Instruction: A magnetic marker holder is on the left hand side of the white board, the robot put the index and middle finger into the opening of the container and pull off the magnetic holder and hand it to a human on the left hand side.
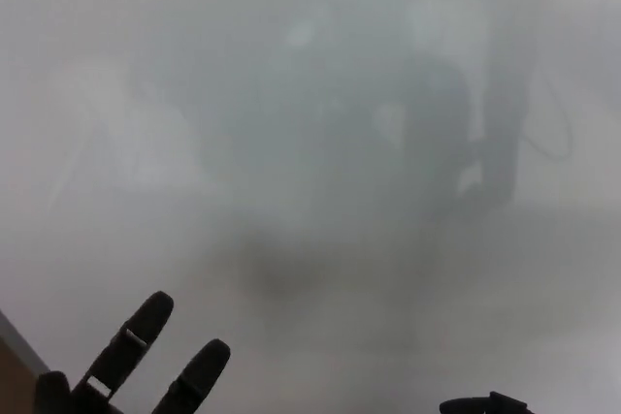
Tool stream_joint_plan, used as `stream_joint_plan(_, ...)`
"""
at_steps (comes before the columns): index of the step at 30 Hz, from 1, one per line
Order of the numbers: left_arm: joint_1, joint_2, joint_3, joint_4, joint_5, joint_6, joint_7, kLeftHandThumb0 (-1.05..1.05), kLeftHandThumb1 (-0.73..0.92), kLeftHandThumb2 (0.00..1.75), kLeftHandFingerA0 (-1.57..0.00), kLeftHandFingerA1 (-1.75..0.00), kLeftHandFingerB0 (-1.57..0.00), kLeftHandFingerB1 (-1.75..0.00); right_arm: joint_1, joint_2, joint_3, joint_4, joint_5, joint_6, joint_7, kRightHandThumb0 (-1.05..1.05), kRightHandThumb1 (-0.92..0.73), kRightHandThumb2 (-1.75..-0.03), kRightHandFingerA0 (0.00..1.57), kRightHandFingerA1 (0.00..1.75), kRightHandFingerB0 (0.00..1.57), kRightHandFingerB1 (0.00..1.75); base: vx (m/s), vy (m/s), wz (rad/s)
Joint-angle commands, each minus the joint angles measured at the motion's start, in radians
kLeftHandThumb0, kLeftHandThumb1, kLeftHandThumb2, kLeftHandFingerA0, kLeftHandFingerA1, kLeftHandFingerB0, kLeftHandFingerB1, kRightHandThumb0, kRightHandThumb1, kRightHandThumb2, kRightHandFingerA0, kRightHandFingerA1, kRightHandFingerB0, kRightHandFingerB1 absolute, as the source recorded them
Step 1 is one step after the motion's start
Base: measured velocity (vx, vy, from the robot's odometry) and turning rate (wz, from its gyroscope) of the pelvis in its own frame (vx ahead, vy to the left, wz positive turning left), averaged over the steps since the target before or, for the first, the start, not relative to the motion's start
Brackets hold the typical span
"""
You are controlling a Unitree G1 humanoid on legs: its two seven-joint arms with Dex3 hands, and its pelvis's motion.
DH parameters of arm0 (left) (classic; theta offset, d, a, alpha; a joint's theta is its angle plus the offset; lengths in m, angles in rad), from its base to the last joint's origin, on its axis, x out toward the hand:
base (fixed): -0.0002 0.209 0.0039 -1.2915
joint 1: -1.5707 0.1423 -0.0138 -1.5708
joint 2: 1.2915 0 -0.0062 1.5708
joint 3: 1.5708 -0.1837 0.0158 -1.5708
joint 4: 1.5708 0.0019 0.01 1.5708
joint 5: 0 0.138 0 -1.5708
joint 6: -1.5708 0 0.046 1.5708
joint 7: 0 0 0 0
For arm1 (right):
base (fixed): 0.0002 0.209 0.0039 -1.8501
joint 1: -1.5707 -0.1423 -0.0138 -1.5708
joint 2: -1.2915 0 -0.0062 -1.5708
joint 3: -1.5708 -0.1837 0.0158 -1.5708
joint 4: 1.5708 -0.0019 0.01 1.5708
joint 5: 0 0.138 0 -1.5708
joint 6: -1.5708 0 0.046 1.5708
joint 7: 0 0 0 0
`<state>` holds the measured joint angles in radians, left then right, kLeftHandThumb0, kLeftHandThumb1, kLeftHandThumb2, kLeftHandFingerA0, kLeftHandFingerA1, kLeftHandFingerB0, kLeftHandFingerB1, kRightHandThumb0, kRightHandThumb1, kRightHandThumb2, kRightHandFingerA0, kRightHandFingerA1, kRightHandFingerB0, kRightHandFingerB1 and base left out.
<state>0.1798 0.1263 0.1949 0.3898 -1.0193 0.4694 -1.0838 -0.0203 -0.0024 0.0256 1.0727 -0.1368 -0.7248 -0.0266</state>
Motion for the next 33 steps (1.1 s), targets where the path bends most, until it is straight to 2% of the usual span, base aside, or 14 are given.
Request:
stream_joint_plan(1,0.022,0.073,-0.231,0.368,0.683,-0.634,0.406,-0.83,0.71,0.61,-0.25,-0.38,-0.2,-0.28,0.069,-0.023,0.004,0.011,-0.004,-0.007,0.002,-0.57,-0.45,-0.87,0.94,0.71,0.7,0.65,0.0,0.0,0.0)
stream_joint_plan(3,0.026,0.07,-0.224,0.402,0.653,-0.629,0.399,-0.81,0.69,0.61,-0.24,-0.4,-0.21,-0.28,0.077,-0.023,0.014,0.016,-0.02,-0.012,-0.016,-0.5,-0.58,-0.58,1.09,0.56,0.78,0.52,0.0,0.0,0.0)
stream_joint_plan(7,0.024,0.069,-0.218,0.445,0.624,-0.644,0.375,-0.82,0.69,0.62,-0.23,-0.4,-0.2,-0.29,0.09,-0.018,0.014,0.012,-0.012,-0.01,-0.01,-0.48,-0.58,-0.58,1.09,0.57,0.78,0.52,0.0,0.0,0.0)
stream_joint_plan(8,0.023,0.066,-0.213,0.461,0.612,-0.639,0.379,-0.83,0.55,0.89,-0.18,-0.48,-0.14,-0.4,0.094,-0.018,0.013,0.012,-0.009,-0.01,-0.004,-0.48,-0.58,-0.57,1.08,0.57,0.78,0.52,0.0,0.0,0.0)
stream_joint_plan(10,0.023,0.064,-0.214,0.481,0.605,-0.646,0.379,-0.84,0.55,0.9,-0.18,-0.48,-0.13,-0.4,0.103,-0.018,0.014,0.012,-0.009,-0.01,-0.002,-0.49,-0.58,-0.57,1.08,0.56,0.78,0.52,0.0,0.0,0.0)
stream_joint_plan(13,0.018,0.064,-0.217,0.51,0.6,-0.664,0.364,-0.83,0.55,0.9,-0.15,-0.49,-0.07,-0.39,0.112,-0.02,0.015,0.014,-0.011,-0.011,-0.002,-0.51,-0.59,-0.58,1.08,0.56,0.77,0.52,0.0,0.0,0.0)
stream_joint_plan(14,0.019,0.063,-0.218,0.523,0.597,-0.671,0.361,-0.83,0.54,0.9,-0.15,-0.49,-0.07,-0.38,0.121,-0.02,0.015,0.008,-0.012,-0.008,-0.002,-0.56,-0.45,-0.87,0.95,0.71,0.7,0.65,0.0,0.0,0.0)
stream_joint_plan(25,0.012,0.045,-0.191,0.581,0.577,-0.689,0.35,-0.8,0.55,0.89,-0.15,-0.48,-0.07,-0.39,0.138,-0.022,0.014,0.014,-0.015,-0.026,-0.007,-0.48,-0.59,-0.58,1.09,0.57,0.78,0.52,0.0,0.0,0.0)
stream_joint_plan(27,0.006,0.042,-0.187,0.597,0.585,-0.705,0.348,-0.79,0.55,0.91,-0.15,-0.49,-0.05,-0.38,0.138,-0.024,0.016,0.012,-0.02,-0.021,-0.011,-0.54,-0.45,-0.87,0.95,0.72,0.7,0.65,0.0,0.0,0.0)
stream_joint_plan(28,0.004,0.041,-0.186,0.606,0.589,-0.716,0.343,-0.8,0.55,0.91,-0.14,-0.49,-0.05,-0.37,0.14,-0.025,0.017,0.013,-0.022,-0.024,-0.014,-0.5,-0.59,-0.58,1.09,0.56,0.78,0.52,0.0,0.0,0.0)
stream_joint_plan(29,0.003,0.039,-0.181,0.614,0.588,-0.719,0.335,-0.39,0.34,0.97,-0.02,-0.5,0.0,-0.49,0.143,-0.026,0.015,0.014,-0.02,-0.028,-0.011,-0.54,-0.44,-0.87,0.95,0.72,0.71,0.66,0.0,0.0,0.0)
stream_joint_plan(30,0.002,0.038,-0.179,0.616,0.588,-0.72,0.333,-0.39,0.34,0.97,-0.02,-0.5,0.0,-0.49,0.143,-0.026,0.015,0.014,-0.019,-0.028,-0.01,-0.54,-0.44,-0.87,0.95,0.72,0.71,0.66,0.0,0.0,0.0)
stream_joint_plan(31,0.002,0.036,-0.174,0.621,0.588,-0.72,0.331,-0.81,0.55,0.87,-0.14,-0.47,-0.09,-0.39,0.145,-0.026,0.015,0.014,-0.019,-0.029,-0.011,-0.57,-0.46,-0.87,0.95,0.71,0.71,0.65,0.0,0.0,0.0)
stream_joint_plan(33,0.0,0.032,-0.162,0.634,0.589,-0.721,0.326,-0.79,0.67,0.62,-0.19,-0.39,-0.13,-0.27,0.148,-0.026,0.017,0.015,-0.023,-0.031,-0.015,-0.58,-0.46,-0.87,0.95,0.71,0.7,0.65,0.0,0.0,0.0)
